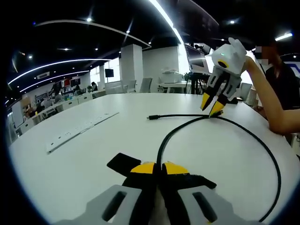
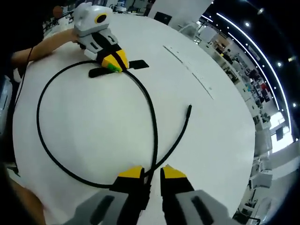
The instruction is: Find the charging cable on the desk, coil it up and secure with Velcro.
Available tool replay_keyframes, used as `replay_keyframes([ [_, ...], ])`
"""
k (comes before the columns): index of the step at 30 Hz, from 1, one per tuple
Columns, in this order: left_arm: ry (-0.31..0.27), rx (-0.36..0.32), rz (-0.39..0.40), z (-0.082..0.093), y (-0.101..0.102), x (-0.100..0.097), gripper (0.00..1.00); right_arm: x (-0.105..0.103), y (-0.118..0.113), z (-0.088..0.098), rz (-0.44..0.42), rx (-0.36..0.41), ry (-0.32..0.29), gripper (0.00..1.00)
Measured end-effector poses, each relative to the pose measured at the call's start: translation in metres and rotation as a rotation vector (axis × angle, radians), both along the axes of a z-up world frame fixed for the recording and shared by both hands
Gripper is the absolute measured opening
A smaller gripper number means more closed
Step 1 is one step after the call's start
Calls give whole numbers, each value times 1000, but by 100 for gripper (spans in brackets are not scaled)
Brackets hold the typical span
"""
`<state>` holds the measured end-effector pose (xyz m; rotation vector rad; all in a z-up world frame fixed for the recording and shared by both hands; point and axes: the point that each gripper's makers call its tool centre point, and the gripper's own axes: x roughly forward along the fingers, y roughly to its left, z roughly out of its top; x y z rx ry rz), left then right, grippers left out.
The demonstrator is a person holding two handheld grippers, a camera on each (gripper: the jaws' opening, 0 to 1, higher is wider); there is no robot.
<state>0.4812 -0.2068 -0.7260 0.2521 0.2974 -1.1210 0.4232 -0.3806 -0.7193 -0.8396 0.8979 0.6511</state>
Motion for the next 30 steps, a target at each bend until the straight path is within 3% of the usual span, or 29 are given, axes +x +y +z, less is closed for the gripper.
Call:
replay_keyframes([
  [10, 0, 0, 1, 0, 1, 0, 6, -2, -2, -5, -23, 31, 22, 19],
  [12, -5, 4, 1, 0, 0, -1, 6, -6, -9, -16, -79, 40, 83, 18],
  [15, -6, 4, 1, 0, 0, -1, 6, -6, -8, -16, -96, 66, 89, 17],
  [25, -4, 2, 2, 1, 1, -1, 6, 4, -8, -13, -132, 104, 63, 10],
  [30, -4, 2, 1, 1, 0, -1, 6, 9, -1, -14, -97, 84, 44, 10],
])
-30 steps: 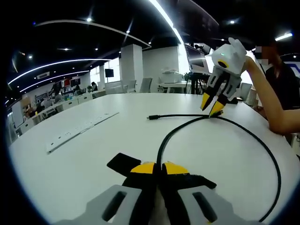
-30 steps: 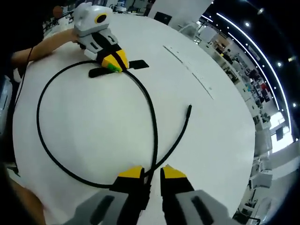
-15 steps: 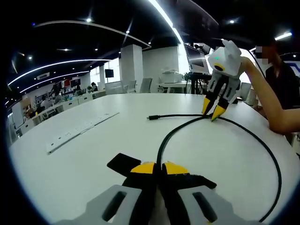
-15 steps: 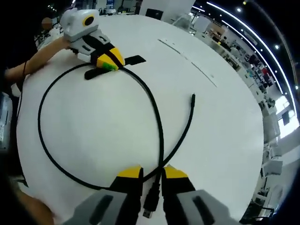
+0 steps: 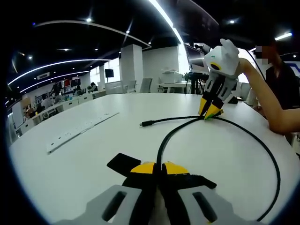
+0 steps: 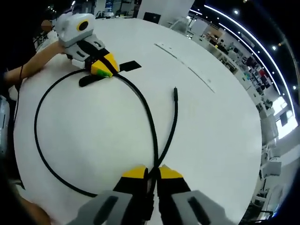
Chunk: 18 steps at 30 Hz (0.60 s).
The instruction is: Find the charging cable on the desk, coil it up and secure with Velcro.
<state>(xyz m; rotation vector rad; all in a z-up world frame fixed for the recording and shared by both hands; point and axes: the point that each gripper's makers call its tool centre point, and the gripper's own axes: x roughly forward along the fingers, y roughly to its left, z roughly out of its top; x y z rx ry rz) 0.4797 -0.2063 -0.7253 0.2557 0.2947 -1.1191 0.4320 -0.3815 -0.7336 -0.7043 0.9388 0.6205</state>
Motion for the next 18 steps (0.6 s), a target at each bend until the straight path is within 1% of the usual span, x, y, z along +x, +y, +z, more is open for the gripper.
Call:
replay_keyframes([
  [6, -1, 1, 0, -1, 0, -1, 6, 5, 3, 1, 15, -9, -15, 10],
  [8, -1, 1, -1, -1, 0, -1, 6, 6, 6, 0, 30, -22, -19, 10],
  [16, -2, 3, -1, -1, 0, 0, 6, 10, 14, 4, 56, -26, -44, 9],
  [18, -2, 3, -1, -1, 1, 0, 6, 11, 18, 4, 74, -28, -50, 9],
])
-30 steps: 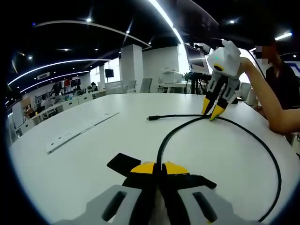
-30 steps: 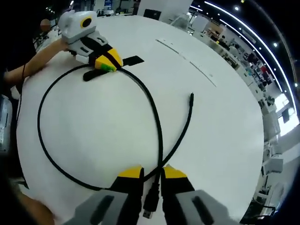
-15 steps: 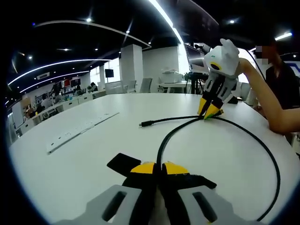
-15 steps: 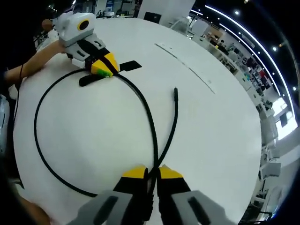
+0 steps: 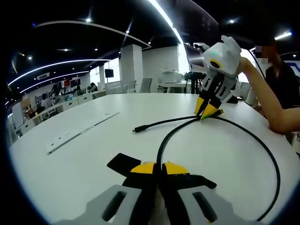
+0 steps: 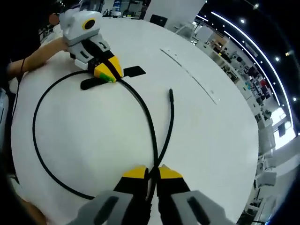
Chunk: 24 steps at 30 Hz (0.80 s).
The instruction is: Find the charging cable on the desk, coil it up and secure with Velcro.
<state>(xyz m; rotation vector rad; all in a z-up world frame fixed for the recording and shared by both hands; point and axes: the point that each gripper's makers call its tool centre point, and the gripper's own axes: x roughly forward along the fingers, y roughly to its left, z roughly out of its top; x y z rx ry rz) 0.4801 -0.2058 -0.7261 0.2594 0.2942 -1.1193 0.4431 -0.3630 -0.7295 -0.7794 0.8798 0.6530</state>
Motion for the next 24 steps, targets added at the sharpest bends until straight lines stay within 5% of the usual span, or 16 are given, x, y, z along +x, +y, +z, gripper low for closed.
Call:
replay_keyframes([
  [24, -4, 3, -2, -1, 0, 0, 6, 12, 56, -2, 208, -74, -62, 8],
])
